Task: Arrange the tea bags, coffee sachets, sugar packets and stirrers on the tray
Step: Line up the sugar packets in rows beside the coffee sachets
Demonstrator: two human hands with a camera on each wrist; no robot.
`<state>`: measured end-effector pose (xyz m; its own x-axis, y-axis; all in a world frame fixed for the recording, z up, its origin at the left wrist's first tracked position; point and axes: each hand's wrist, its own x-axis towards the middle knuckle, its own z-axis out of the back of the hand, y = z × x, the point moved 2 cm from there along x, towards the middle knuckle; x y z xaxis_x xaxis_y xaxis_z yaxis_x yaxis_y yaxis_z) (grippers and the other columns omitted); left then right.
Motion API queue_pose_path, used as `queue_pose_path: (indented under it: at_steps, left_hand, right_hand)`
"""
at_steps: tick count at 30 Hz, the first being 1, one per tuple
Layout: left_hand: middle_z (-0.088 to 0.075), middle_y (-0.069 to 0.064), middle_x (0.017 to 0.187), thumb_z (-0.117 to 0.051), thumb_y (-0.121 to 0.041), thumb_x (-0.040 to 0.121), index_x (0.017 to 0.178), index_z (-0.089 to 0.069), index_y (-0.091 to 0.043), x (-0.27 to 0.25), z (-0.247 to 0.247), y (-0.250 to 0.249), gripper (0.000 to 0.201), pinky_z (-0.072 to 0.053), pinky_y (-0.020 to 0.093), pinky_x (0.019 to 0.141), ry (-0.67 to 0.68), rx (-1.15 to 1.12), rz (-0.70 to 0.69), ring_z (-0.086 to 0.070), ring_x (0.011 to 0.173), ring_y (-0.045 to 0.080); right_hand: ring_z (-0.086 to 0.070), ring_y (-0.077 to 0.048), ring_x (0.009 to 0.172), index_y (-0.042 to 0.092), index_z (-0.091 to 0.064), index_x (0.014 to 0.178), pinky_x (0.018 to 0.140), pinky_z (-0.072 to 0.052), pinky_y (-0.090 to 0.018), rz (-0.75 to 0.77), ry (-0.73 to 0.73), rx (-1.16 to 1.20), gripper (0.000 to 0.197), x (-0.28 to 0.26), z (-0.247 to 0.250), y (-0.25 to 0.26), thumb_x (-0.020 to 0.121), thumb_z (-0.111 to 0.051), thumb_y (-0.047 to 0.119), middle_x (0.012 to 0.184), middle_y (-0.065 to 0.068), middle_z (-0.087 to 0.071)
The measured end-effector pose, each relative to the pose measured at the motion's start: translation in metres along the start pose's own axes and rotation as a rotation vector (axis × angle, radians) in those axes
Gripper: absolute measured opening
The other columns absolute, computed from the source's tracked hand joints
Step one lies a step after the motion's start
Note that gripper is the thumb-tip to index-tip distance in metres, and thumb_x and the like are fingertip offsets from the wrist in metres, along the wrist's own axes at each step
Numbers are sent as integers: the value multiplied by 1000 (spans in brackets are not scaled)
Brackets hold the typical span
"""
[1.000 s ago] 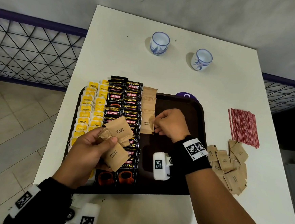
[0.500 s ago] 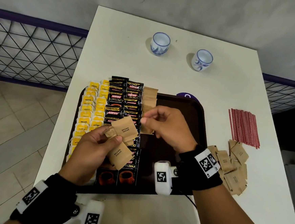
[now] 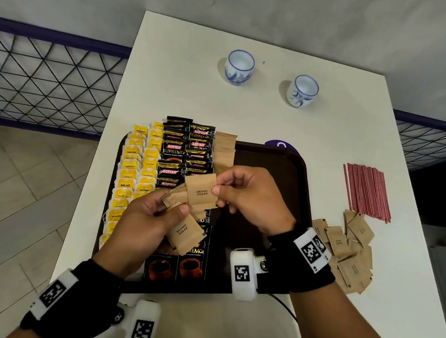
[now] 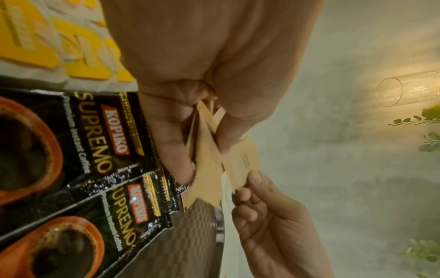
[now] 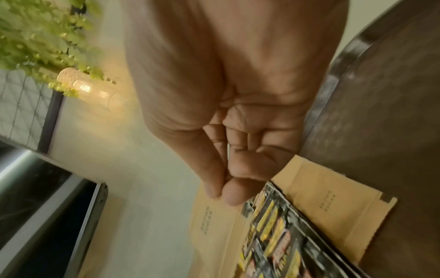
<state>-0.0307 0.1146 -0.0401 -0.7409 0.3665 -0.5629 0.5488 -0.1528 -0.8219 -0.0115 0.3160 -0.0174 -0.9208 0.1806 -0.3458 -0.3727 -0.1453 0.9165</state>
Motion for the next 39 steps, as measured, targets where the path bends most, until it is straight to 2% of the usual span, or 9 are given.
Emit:
queue_pose_path:
  at_steps: [4, 7, 11, 15, 20, 24, 29, 35, 39]
  left_hand:
    - [-78, 2, 101, -66, -11, 95, 112, -71, -30, 0, 6, 1, 26, -57, 37, 48, -34, -26, 5, -75, 81, 19]
    - [-78, 3, 102, -66, -11, 95, 117, -70, -29, -1, 11, 4, 28, -57, 36, 48, -58, -40, 19, -75, 83, 20]
    - [-78, 2, 101, -66, -13, 95, 114, -71, -29, -2, 12, 8, 26, -57, 37, 50, -55, -36, 21, -74, 80, 17]
    - [-78, 0, 99, -66, -12, 96, 110, -71, -30, -4, 9, 8, 23, -57, 38, 50, -36, -31, 15, -74, 83, 18]
    - [-78, 3, 101, -65, -10, 95, 112, -71, -26, -6, 10, 8, 24, -55, 34, 46, -47, -37, 10, -74, 85, 21]
    - [-78, 3, 101, -65, -10, 95, 112, -71, -27, -6, 11, 9, 24, -56, 37, 47, -48, -29, 15, -74, 87, 24]
    - [-78, 1, 99, -65, -10, 96, 110, -71, -30, -7, 8, 9, 25, -57, 38, 46, -40, -29, 24, -76, 79, 17]
    - [-78, -1, 98, -64, -10, 96, 112, -70, -28, -7, 7, 8, 25, -56, 37, 45, -38, -28, 31, -76, 77, 14]
    - [-78, 0, 99, -64, -10, 96, 113, -70, -27, -7, 5, 6, 25, -56, 35, 45, -40, -27, 29, -76, 79, 15]
  right_hand:
    - [-62, -16, 53, 5, -67, 84, 43, -43, -22, -28, -124, 162, 13, 3, 30, -5, 85, -69, -8, 66, -10, -66]
    - [-63, -18, 55, 2, -67, 87, 46, -45, -23, -104, -189, 131, 9, 5, 53, -17, 87, -68, -7, 69, -15, -68]
    - [-62, -16, 52, -4, -65, 91, 45, -48, -21, -255, -198, 88, 6, 6, 53, -37, 87, -66, -9, 72, -20, -66]
    - [-63, -17, 53, -2, -65, 91, 46, -49, -22, -334, -160, 81, 8, 8, 38, -50, 87, -67, -8, 71, -16, -65]
    - [-62, -16, 50, 3, -63, 83, 44, -48, -23, -344, -147, 66, 14, 14, 26, -52, 86, -67, -9, 64, -11, -63]
    - [-63, -18, 50, 3, -64, 83, 45, -49, -24, -354, -145, 40, 12, 19, 21, -50, 85, -68, -8, 63, -10, -65]
    - [-65, -21, 50, 3, -62, 81, 45, -50, -26, -371, -167, -22, 13, 21, 18, -50, 86, -63, -9, 55, -6, -65]
    - [-70, -29, 54, 4, -61, 80, 51, -54, -31, -380, -226, -68, 14, 23, 16, -54, 84, -56, -9, 58, -14, -66]
    - [-72, -28, 56, 7, -62, 81, 53, -55, -32, -359, -264, -113, 9, 22, 17, -52, 87, -62, 1, 61, -11, -68]
